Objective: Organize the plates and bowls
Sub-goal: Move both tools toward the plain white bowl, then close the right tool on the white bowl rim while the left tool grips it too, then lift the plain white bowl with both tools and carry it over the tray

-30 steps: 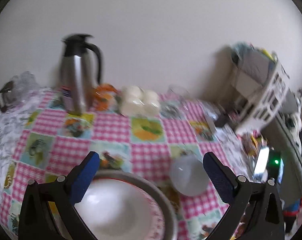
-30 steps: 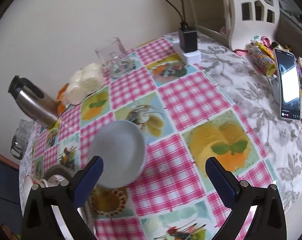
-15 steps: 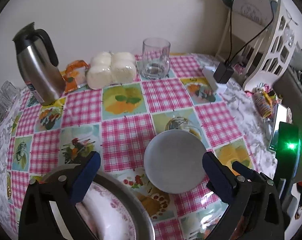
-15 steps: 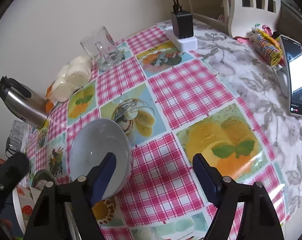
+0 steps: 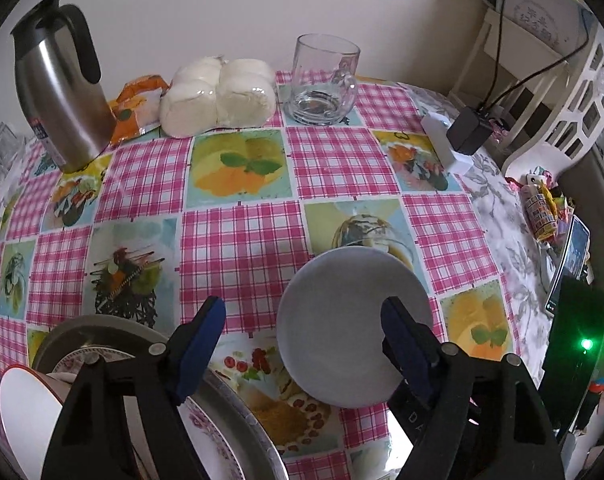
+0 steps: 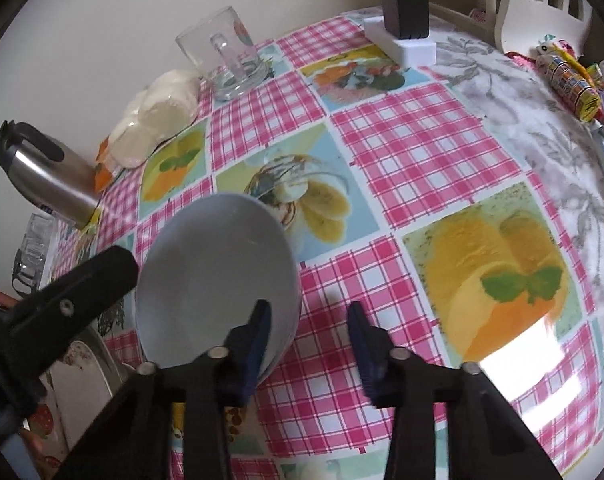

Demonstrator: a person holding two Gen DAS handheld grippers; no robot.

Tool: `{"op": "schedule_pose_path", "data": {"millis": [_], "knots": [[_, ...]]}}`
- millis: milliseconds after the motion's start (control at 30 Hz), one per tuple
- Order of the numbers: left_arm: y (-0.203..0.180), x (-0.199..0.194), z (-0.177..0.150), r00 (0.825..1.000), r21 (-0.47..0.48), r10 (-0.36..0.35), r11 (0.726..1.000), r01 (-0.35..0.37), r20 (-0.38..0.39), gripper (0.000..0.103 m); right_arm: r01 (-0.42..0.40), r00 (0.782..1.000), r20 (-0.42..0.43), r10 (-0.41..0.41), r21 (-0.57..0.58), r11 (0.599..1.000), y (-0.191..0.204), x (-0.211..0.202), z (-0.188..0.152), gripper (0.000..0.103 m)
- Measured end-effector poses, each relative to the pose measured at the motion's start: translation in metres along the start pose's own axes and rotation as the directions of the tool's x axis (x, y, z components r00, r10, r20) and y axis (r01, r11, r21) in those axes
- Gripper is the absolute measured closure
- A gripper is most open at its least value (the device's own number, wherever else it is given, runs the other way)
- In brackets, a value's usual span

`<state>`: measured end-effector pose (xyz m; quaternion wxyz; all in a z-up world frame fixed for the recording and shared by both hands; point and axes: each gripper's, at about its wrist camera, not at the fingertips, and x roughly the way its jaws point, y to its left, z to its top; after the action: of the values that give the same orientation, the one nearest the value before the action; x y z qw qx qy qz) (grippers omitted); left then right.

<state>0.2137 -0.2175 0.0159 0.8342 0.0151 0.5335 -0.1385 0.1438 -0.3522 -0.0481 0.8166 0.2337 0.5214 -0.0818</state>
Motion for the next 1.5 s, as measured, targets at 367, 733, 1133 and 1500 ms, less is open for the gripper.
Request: {"op": "schedule_pose_path", "data": {"millis": [367, 733, 1133, 1500], "knots": [[0.001, 0.01, -0.005, 0.999, -0.018, -0.027, 0.999, 0.027, -0.027, 0.022, -0.001, 1.0, 0.027, 0.002, -0.026, 1.0, -0.004, -0.009, 0.002, 0.087], [-0.002, 0.025, -0.012, 0.998, -0.014, -0.01, 1.0, 0.009, -0.069, 0.03, -0.016, 1.0, 0.016, 0.015, 0.021, 1.0, -0.021, -0.009, 0.003, 0.087], [-0.01, 0.041, -0.021, 0.991, 0.011, -0.056, 0.998, 0.058, -0.12, 0.081, -0.025, 1.0, 0.004, 0.025, 0.049, 0.998, -0.024, -0.005, 0.0, 0.087], [-0.007, 0.044, -0.022, 0.991, 0.01, -0.055, 0.998, 0.056, -0.119, 0.086, -0.061, 0.998, -0.006, 0.061, 0.017, 0.998, -0.015, -0.002, -0.002, 0.087]]}}
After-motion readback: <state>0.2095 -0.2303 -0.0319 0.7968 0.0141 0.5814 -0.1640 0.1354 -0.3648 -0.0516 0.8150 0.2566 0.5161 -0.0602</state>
